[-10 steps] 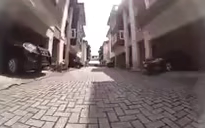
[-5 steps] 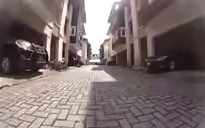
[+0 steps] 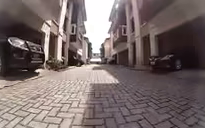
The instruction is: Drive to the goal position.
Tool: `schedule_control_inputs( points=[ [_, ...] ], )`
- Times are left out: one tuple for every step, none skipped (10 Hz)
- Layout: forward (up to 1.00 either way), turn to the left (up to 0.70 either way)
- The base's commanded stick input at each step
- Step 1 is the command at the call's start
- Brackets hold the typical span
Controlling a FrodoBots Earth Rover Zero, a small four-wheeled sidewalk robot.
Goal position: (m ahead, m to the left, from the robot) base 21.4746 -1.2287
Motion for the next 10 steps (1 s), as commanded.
schedule_control_inputs(
  points=[
    [0.70,0.00],
    [0.70,0.00],
    [0.70,0.00],
    [0.70,0.00],
    [0.70,0.00],
    [0.70,0.00],
    [0.70,0.00],
    [0.70,0.00],
    [0.70,0.00],
    [0.70,0.00]
  ],
)
